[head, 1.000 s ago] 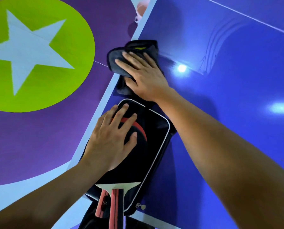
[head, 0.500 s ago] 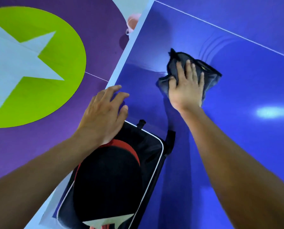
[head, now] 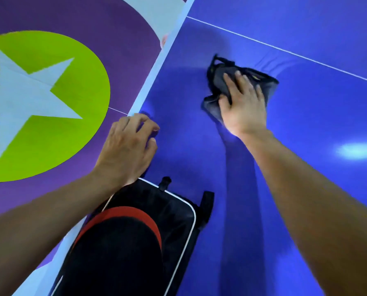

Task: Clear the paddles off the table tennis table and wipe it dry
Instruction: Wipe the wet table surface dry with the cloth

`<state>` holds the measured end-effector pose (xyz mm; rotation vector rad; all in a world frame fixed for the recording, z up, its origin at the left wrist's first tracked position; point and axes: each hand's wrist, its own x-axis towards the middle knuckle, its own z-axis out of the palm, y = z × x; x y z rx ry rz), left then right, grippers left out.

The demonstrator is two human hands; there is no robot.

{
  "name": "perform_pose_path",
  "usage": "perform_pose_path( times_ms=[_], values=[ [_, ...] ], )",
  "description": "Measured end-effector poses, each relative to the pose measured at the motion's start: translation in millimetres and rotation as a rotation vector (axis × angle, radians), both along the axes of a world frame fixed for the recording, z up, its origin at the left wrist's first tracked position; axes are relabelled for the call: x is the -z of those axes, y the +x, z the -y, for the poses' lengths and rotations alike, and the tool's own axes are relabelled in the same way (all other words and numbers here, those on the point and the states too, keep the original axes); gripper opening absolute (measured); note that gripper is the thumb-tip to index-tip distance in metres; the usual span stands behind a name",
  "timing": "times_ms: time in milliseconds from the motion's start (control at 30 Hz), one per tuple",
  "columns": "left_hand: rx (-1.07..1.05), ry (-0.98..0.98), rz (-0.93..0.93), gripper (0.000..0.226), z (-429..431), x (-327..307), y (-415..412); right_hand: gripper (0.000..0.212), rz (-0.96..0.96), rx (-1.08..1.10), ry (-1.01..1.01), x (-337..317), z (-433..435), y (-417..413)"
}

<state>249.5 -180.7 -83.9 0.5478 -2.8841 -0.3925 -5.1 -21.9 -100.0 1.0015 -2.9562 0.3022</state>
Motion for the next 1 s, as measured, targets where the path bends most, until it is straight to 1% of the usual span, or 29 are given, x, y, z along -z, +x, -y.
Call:
perform_pose_path(
  times_ms=[100, 167, 200, 233, 267, 367, 433, 533, 600, 633, 667, 733, 800, 900, 967, 1000],
  values=[
    [0.065, -0.031, -0.057, 0.039, 10.9, 6.9, -33.5, 0.066, 0.046, 0.326, 0.024, -3.0, -59.5, -38.7],
    [0.079, -0.049, -0.053, 0.044, 20.9, 11.3, -51.6, 0.062, 0.071, 0.443, 0.049, -2.0, -58.5, -45.9],
    [0.087, -0.057, -0.039, 0.046, 24.8, 14.0, -56.8, 0.062, 0.081, 0.447, 0.051, -1.4, -49.1, -44.9],
    [0.097, -0.057, -0.028, 0.048, 28.2, 16.9, -60.5, 0.063, 0.076, 0.394, 0.043, -2.2, -35.9, -42.6],
    [0.101, -0.046, -0.026, 0.049, 29.4, 20.4, -61.4, 0.064, 0.050, 0.283, 0.024, -2.1, -19.6, -37.0],
    [0.082, -0.001, -0.043, 0.050, 24.3, 30.4, -57.5, 0.071, -0.009, -0.115, -0.016, 2.2, 45.4, -6.0],
    [0.059, 0.028, -0.058, 0.049, 20.9, 31.7, -58.3, 0.065, 0.022, -0.300, 0.020, 0.8, 94.0, 10.2],
    [0.023, 0.077, -0.063, 0.051, 21.7, 28.9, -60.3, 0.057, 0.053, -0.455, 0.036, -4.1, 135.1, 6.4],
    [0.015, 0.082, -0.053, 0.052, 22.2, 29.4, -59.3, 0.055, 0.060, -0.479, 0.048, -4.0, 132.7, -9.2],
    [0.016, 0.076, -0.052, 0.051, 22.4, 30.3, -56.8, 0.055, 0.069, -0.445, 0.035, -3.4, 125.4, -15.4],
    [0.023, 0.070, -0.056, 0.051, 22.9, 30.8, -56.1, 0.056, 0.073, -0.367, 0.013, -3.2, 113.5, -23.9],
    [0.033, 0.065, -0.062, 0.050, 23.7, 30.5, -55.6, 0.058, 0.057, -0.129, -0.027, -0.6, 75.0, -50.3],
    [0.031, 0.067, -0.061, 0.049, 24.8, 31.3, -56.1, 0.059, 0.014, 0.093, -0.026, 1.6, 16.3, -85.3],
    [0.017, 0.069, -0.059, 0.048, 25.0, 31.6, -55.7, 0.060, 0.051, 0.395, -0.001, -2.3, -61.7, -129.2],
    [0.005, 0.063, -0.055, 0.048, 23.7, 31.5, -56.5, 0.061, 0.087, 0.535, 0.032, -5.1, -76.1, -142.5],
    [-0.004, 0.063, -0.052, 0.048, 24.2, 31.2, -56.3, 0.061, 0.102, 0.571, 0.040, -5.0, -70.7, -144.6]
  ],
)
